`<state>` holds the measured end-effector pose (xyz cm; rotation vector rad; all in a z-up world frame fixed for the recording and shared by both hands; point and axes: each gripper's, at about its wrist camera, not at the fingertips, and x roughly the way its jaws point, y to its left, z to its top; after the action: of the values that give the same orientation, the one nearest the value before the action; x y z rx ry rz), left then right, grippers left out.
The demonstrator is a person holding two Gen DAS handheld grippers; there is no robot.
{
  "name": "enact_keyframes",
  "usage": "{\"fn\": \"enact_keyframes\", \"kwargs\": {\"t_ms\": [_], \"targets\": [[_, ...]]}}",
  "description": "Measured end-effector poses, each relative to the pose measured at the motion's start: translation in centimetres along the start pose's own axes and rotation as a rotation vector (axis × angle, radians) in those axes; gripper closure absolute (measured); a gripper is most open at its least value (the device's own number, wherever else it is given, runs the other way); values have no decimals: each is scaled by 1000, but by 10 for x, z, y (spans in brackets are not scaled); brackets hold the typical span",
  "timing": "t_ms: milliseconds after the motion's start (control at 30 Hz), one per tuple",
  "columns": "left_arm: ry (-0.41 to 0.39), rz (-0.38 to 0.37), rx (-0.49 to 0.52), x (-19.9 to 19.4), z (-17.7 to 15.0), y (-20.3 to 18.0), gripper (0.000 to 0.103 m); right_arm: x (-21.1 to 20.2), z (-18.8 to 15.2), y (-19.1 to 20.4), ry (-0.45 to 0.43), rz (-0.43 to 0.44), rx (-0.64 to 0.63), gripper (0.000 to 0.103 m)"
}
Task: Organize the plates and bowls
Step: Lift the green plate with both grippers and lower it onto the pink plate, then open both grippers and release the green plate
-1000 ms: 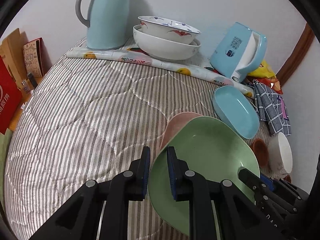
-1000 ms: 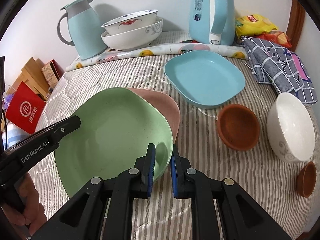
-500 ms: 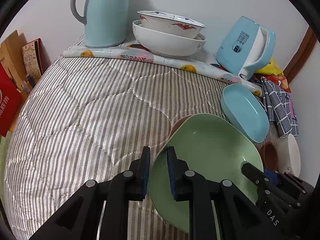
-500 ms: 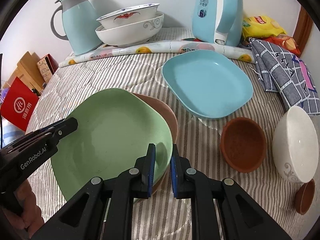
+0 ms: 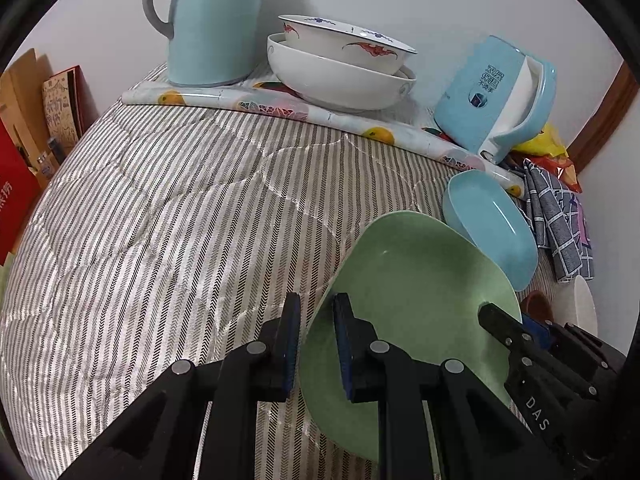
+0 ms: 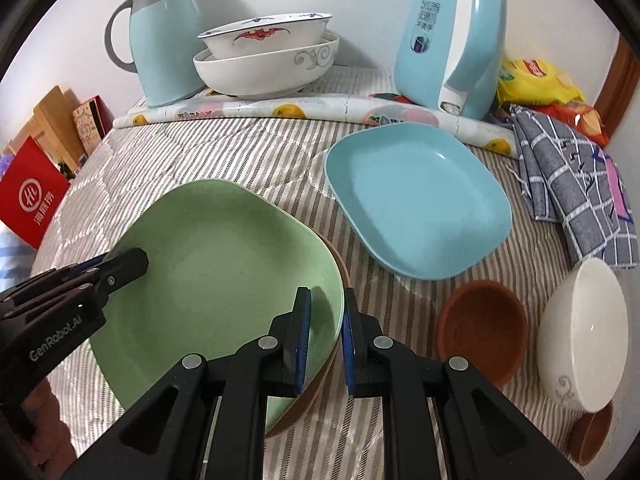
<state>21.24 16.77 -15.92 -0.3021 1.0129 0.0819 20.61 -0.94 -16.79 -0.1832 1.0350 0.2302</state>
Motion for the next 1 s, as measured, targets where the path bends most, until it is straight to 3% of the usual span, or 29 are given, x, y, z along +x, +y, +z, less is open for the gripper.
{"fn": "enact_keyframes", "kwargs": {"t_ms": [800,867,933,1000], "targets": [[-13,3,14,-10,-11,-4,86,1,-1,-7,-48,33,-9,84],[-11,3,19,-12,-12,-6,86,-7,-4,-9,-56,48,2,81],[-8,5,22,-14,-13,-8,86,-15,-7,-11,-68,54,8,65],[-8,8,26,-17,-15,-11,84,-24,-11,-13,-86,55,6,60]]}}
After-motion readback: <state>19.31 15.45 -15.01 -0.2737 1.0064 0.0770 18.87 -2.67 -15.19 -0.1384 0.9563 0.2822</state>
